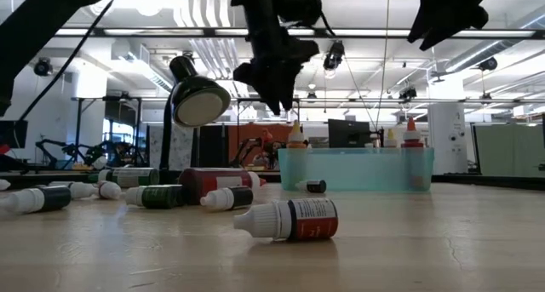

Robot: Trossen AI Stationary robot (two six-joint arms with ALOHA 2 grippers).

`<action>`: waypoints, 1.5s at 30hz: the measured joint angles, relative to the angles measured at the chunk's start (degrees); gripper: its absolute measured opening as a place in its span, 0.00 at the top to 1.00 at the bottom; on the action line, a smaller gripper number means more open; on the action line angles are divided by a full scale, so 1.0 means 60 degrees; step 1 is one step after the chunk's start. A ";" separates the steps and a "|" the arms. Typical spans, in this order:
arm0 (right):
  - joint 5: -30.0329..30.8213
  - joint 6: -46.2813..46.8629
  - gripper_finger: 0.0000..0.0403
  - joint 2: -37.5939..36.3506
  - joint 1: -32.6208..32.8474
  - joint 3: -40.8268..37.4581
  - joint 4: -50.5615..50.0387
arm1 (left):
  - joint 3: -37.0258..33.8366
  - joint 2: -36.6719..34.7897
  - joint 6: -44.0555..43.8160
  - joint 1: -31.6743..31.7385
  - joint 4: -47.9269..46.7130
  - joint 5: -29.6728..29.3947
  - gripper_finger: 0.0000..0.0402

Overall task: Pick & Place food coloring
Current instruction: Put the red food coloring bottle into the green bin

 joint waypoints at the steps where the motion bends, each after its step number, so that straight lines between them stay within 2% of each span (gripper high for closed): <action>1: -0.0038 -0.0048 0.44 0.0027 0.0004 -0.0006 -0.0006 | -0.0006 -0.0099 0.0000 -0.0023 -0.0078 -0.0121 0.68; 5: -0.0348 -0.0047 0.44 0.0341 0.0004 -0.0075 0.0307 | -0.0012 -0.0505 0.0032 -0.0124 -0.0288 -0.0502 0.68; 7: -0.0871 -0.0054 0.44 0.0544 0.0000 -0.0143 0.0765 | -0.0072 -0.0688 0.0108 -0.0206 -0.0262 -0.0794 0.68; 13: -0.1945 -0.0275 0.44 0.1627 0.0007 -0.0323 0.2371 | -0.1029 -0.1414 0.0311 -0.0442 -0.0074 -0.1534 0.68; 17: -0.2088 -0.0265 0.44 0.2264 0.0029 -0.0328 0.3124 | -0.2678 -0.2407 0.0294 -0.0539 0.0476 -0.1556 0.68; 22: -0.2097 -0.0225 0.44 0.2808 0.0026 -0.0275 0.4014 | -0.5608 -0.4377 -0.0386 -0.0683 0.1944 -0.1508 0.68; 28: -0.2287 0.1194 0.44 0.3130 0.0022 0.0005 0.5214 | -0.8537 -0.6987 -0.1484 -0.0714 0.3784 -0.1163 0.68; 30: -0.2674 0.1521 0.44 0.3202 0.0018 0.0034 0.5768 | -0.9246 -0.7762 -0.1783 -0.0720 0.4085 -0.1067 0.68; 36: -0.4381 0.1756 0.44 0.3937 0.0313 0.0031 0.6102 | -1.0742 -0.9410 -0.2480 -0.0741 0.4357 -0.0962 0.68; 45: -0.5092 0.2874 0.44 0.5498 0.1652 0.0020 0.5249 | -1.1805 -1.0338 -0.2735 -0.0741 0.4406 -0.0929 0.68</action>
